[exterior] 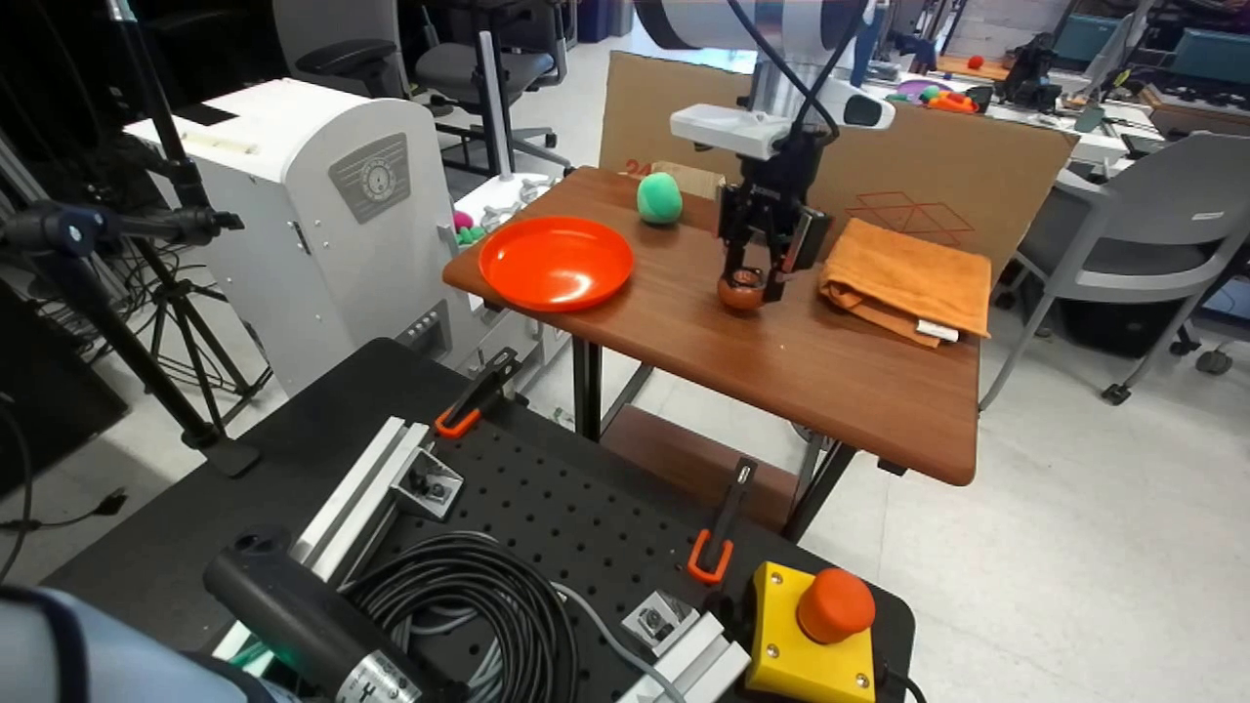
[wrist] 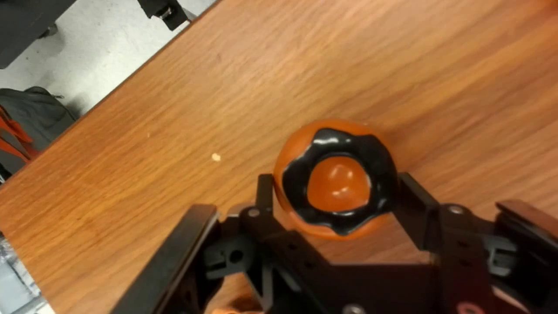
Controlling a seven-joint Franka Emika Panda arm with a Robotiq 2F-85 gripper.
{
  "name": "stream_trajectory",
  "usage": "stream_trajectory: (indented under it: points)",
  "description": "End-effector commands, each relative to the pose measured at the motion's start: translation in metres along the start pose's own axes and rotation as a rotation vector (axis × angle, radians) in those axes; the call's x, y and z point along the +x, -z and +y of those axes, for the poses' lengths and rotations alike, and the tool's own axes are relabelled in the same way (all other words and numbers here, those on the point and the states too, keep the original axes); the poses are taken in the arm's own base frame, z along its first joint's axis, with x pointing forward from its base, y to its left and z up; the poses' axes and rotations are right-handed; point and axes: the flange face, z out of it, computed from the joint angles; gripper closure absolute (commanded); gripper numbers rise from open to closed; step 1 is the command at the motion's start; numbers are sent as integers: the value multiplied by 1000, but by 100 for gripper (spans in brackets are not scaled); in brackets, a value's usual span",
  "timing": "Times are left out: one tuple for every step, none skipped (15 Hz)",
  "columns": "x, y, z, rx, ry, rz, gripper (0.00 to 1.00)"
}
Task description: Put the donut on the plate.
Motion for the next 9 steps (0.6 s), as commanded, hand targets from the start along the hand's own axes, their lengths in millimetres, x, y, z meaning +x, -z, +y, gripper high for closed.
stream_trajectory:
  points:
    - [-78,34,-16,66,187,24,55]
    - [-100,40,-26,75,240,24,55]
    - [-123,45,-37,82,283,27,55]
    - [-143,47,-49,81,312,16,55]
    - [-157,49,-58,82,332,8,55]
    - [-168,50,-70,84,348,3,55]
    - [-176,50,-81,82,359,-1,55]
    - [-182,49,-91,80,370,-1,55]
    - [-186,49,-102,77,383,6,55]
